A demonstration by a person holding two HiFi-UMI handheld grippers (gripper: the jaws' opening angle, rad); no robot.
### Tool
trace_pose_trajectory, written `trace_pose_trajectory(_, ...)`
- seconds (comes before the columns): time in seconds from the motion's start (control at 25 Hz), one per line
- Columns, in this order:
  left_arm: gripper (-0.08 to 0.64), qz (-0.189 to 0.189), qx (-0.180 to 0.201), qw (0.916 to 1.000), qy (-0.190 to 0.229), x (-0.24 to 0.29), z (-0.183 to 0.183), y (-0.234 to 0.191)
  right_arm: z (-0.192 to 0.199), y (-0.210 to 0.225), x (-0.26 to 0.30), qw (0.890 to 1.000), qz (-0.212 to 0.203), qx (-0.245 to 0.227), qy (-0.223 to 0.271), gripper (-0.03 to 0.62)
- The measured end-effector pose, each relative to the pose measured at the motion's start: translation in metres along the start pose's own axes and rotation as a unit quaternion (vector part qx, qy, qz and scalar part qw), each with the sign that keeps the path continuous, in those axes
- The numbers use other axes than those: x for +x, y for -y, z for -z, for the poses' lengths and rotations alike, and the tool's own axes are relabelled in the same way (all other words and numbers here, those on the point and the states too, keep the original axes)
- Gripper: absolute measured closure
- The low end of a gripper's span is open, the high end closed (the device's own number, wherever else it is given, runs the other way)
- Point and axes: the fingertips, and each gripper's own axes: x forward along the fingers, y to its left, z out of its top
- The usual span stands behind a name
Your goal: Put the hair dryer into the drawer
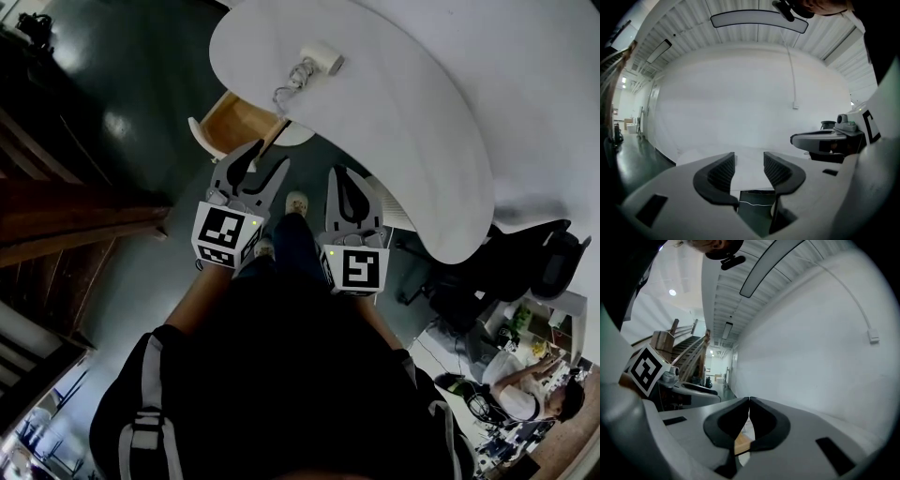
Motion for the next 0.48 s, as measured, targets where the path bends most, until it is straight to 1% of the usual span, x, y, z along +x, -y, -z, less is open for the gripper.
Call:
trace_pose_trajectory(0.12, 0.364, -0.004, 0.001, 1.0, 0.001, 0.023, -0.004, -0.012, -0.003, 0.016, 0.026, 1.0, -0.008, -0.002, 0.005, 0.568)
trace_pose_trajectory(0.28, 0.354, -0.006, 0.0, 1.0, -0.003, 0.053, -0.009, -0.026, 0.0, 0.036, 0.06, 1.0, -0.015, -0.002, -0.002, 0.568)
trace_pose_trajectory(0.48, 0.345, -0.013, -0.002, 0.9999, 0.0, 0.091, -0.02, -0.042, 0.002, 0.055, 0.099, 0.999, -0.04, -0.004, -0.006, 0.568)
